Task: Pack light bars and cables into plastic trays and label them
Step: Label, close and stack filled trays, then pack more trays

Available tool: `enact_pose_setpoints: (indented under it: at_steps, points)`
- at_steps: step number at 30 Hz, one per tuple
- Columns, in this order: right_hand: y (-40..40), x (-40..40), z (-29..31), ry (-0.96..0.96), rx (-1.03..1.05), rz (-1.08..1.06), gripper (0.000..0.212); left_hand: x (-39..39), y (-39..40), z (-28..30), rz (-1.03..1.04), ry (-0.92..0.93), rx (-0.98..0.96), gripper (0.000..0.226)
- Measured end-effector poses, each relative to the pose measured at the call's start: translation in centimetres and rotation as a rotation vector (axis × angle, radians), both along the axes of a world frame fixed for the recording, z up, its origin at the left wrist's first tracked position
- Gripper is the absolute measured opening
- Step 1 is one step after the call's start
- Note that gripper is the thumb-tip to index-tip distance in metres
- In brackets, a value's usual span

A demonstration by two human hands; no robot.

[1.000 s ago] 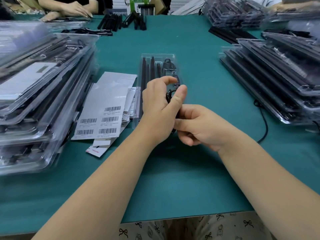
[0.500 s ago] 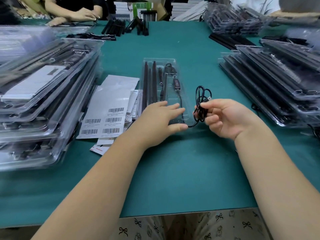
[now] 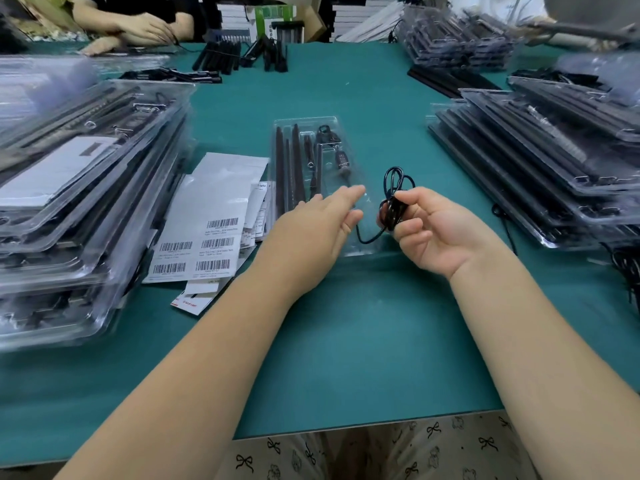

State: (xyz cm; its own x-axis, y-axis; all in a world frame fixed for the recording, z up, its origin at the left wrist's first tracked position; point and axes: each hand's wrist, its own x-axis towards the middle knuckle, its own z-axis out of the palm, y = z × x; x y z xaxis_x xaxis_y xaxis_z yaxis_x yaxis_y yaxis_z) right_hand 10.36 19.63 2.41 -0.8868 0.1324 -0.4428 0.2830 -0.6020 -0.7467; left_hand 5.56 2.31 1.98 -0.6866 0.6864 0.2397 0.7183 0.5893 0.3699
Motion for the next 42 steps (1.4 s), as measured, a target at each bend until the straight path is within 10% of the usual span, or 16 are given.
enact_pose_setpoints:
  at_steps: [8, 17, 29, 33, 42]
  points:
    - [-2.7, -2.2, -1.2, -0.023, 1.024, -0.150, 0.027, 1.0, 0.5, -0.1, 0.043, -0.007, 0.066, 0.043]
    - [-3.7, -3.3, -2.6, -0.165, 1.972, 0.241, 0.038, 1.1, 0.5, -0.1, 0.033, -0.038, 0.047, 0.043]
    - [-2.8, -1.8, -2.4, 0.018, 1.492, -0.142, 0.087, 1.1, 0.8, -0.5, 0.044, -0.092, 0.059, 0.045]
    - [-3.5, -1.7, -2.5, 0.053, 1.792, -0.073, 0.049, 1.1, 0.8, -0.4, 0.050, -0.088, 0.072, 0.043]
    - [-4.0, -1.7, -3.1, -0.030, 1.668, -0.029, 0.095, 1.0, 1.0, -0.4, 0.055, -0.087, 0.082, 0.042]
